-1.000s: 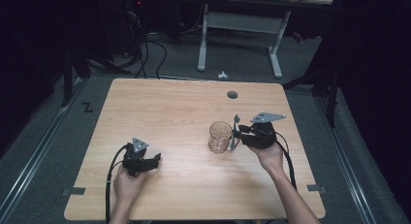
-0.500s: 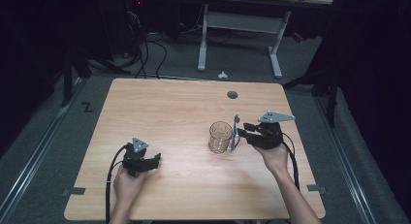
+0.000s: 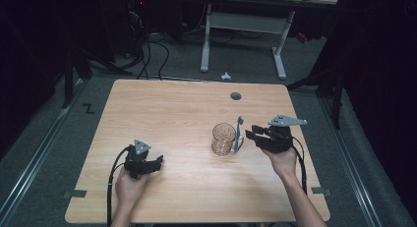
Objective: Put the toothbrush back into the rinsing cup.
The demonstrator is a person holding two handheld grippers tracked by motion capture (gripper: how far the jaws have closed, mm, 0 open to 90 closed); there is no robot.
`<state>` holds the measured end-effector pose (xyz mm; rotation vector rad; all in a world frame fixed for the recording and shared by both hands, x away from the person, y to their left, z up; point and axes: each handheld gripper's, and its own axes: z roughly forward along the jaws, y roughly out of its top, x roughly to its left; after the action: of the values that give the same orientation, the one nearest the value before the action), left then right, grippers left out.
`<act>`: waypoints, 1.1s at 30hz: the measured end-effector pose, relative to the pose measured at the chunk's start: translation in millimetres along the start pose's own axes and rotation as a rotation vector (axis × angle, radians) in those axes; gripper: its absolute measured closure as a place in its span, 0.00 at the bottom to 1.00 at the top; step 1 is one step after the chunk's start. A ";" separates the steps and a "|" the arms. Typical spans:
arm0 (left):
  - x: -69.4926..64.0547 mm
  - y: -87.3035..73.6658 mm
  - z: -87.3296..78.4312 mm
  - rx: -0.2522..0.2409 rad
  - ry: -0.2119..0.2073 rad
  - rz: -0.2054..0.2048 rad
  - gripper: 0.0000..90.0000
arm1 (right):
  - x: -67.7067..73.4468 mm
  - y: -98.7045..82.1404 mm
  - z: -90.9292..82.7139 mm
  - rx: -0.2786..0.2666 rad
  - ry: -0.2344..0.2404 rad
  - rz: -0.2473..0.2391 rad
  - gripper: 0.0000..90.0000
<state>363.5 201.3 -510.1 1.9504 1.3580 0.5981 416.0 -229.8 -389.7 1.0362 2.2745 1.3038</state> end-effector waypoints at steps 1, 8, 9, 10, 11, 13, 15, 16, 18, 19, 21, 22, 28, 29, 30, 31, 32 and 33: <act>0.0 0.0 0.0 0.000 0.000 0.000 0.31 | -0.3 -0.6 -2.0 -0.004 -0.001 0.002 0.69; 0.0 0.0 0.0 0.000 0.000 0.000 0.31 | -1.7 -2.9 -7.1 -0.016 -0.002 0.010 0.70; 0.0 0.0 0.0 0.000 0.000 0.000 0.31 | -2.0 -3.6 -7.7 -0.019 -0.002 0.012 0.70; 0.0 0.0 0.0 0.000 0.000 0.000 0.31 | -2.3 -5.3 -8.5 -0.022 -0.001 0.018 0.70; 0.0 0.0 0.0 0.000 0.000 0.000 0.31 | -2.5 -6.0 -8.7 -0.022 0.000 0.019 0.70; 0.0 0.0 0.0 0.000 0.000 0.000 0.31 | -2.4 -7.1 -9.0 -0.022 0.001 0.022 0.70; 0.0 0.0 0.0 0.000 0.000 0.000 0.31 | -2.0 -7.6 -10.0 -0.027 0.003 0.026 0.70; 0.0 0.0 0.0 0.000 0.000 0.000 0.31 | -1.8 -7.8 -10.4 -0.032 0.003 0.025 0.70; 0.0 0.0 0.0 0.000 0.000 0.000 0.31 | -1.5 -8.9 -11.3 -0.034 0.005 0.027 0.70; 0.0 0.0 0.0 0.000 0.000 0.000 0.31 | -1.4 -10.0 -11.9 -0.034 0.005 0.029 0.70; 0.0 0.0 0.0 0.000 0.000 0.000 0.31 | -1.7 -11.6 -12.7 -0.034 0.003 0.032 0.70; 0.0 0.0 0.0 0.000 0.000 0.000 0.31 | -2.1 -12.6 -13.4 -0.034 0.003 0.035 0.70; 0.0 0.0 0.0 0.000 0.000 0.000 0.31 | -1.3 -16.0 -15.0 -0.032 -0.016 0.025 0.70; 0.0 0.0 0.0 0.000 0.000 0.001 0.31 | -1.3 -16.7 -15.2 -0.033 -0.018 0.027 0.70; 0.0 0.0 0.0 0.000 0.000 0.001 0.31 | -1.6 -17.5 -15.4 -0.036 -0.019 0.029 0.70; 0.0 0.0 0.0 0.000 0.000 0.000 0.31 | -2.0 -18.2 -15.6 -0.034 -0.020 0.031 0.70; 0.0 0.0 0.0 0.000 0.000 0.000 0.31 | -2.0 -18.8 -16.3 -0.034 -0.022 0.033 0.70; 0.0 0.0 0.0 0.000 0.000 0.000 0.31 | -2.1 -19.2 -16.9 -0.037 -0.021 0.034 0.70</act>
<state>363.5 201.3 -510.1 1.9507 1.3578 0.5985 399.3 -247.7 -397.1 1.0758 2.2179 1.3367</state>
